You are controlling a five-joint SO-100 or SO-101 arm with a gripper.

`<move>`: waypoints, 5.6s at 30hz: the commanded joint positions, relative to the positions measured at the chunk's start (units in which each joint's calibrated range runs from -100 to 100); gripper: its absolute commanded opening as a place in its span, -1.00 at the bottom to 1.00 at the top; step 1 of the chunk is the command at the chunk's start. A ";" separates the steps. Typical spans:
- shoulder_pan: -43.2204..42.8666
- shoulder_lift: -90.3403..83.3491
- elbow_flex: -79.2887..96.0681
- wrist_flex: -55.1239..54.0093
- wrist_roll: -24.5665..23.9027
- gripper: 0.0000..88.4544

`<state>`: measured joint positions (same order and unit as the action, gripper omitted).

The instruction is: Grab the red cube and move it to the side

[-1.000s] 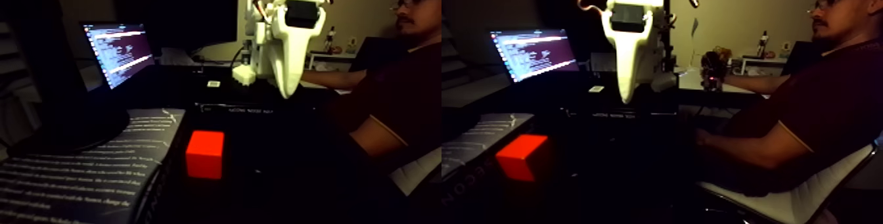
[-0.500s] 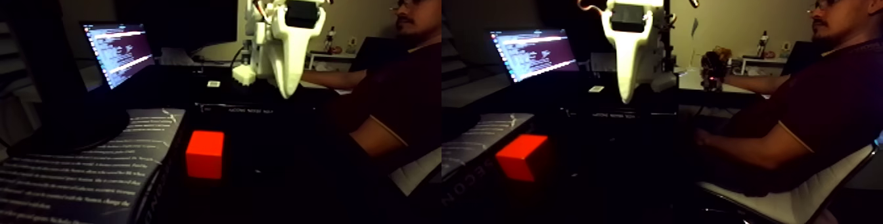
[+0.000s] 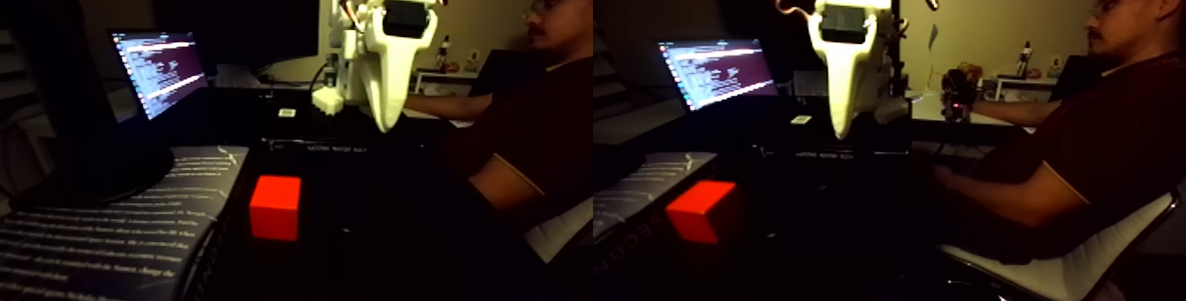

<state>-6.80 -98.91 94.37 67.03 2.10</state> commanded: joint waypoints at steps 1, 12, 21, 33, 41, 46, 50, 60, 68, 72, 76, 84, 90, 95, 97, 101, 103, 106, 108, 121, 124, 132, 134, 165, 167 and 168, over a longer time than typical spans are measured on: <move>-0.28 -0.09 -0.18 0.45 0.20 -0.98; -0.12 -0.09 -0.18 0.45 0.09 -0.98; 0.22 -0.09 -0.18 0.45 0.03 -0.98; 0.05 -0.09 -0.18 0.45 0.03 -0.97; 0.30 0.17 -0.18 0.03 0.20 -0.97; 0.30 0.67 -0.18 -0.40 0.30 -0.97; 0.30 0.75 -0.18 -1.07 0.30 -0.97; 0.38 7.48 -3.72 -5.46 2.41 -0.97; 5.63 27.81 -15.24 -13.15 7.26 -0.97; 7.79 39.41 -25.67 -12.81 10.39 -0.97; 10.63 49.58 -35.10 -10.11 10.77 -0.96; 11.71 61.51 -53.60 7.21 13.58 -0.64; 11.87 65.97 -55.96 8.22 14.06 -0.59; 12.71 72.02 -55.60 4.42 14.60 -0.59; 13.96 74.03 -55.60 1.55 14.60 -0.59; 16.45 77.06 -55.60 -2.68 14.49 -0.59; 17.62 78.32 -54.96 -4.53 14.44 -0.59; 18.20 79.83 -53.33 -6.56 14.76 -0.53; 18.29 80.75 -52.15 -7.07 14.82 -0.43; 23.03 86.30 -52.06 -12.39 14.44 -0.28; 23.28 87.23 -52.06 -12.39 14.44 -0.28; 22.95 90.33 -52.15 -12.39 14.28 -0.28; 22.45 91.09 -52.61 -12.39 13.14 -0.28; 20.28 96.22 -58.41 -11.46 7.91 -0.28; 20.45 96.22 -58.86 -10.70 8.02 -0.28; 20.53 96.22 -59.50 -10.02 8.02 -0.28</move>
<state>13.51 -2.82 37.48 55.45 10.07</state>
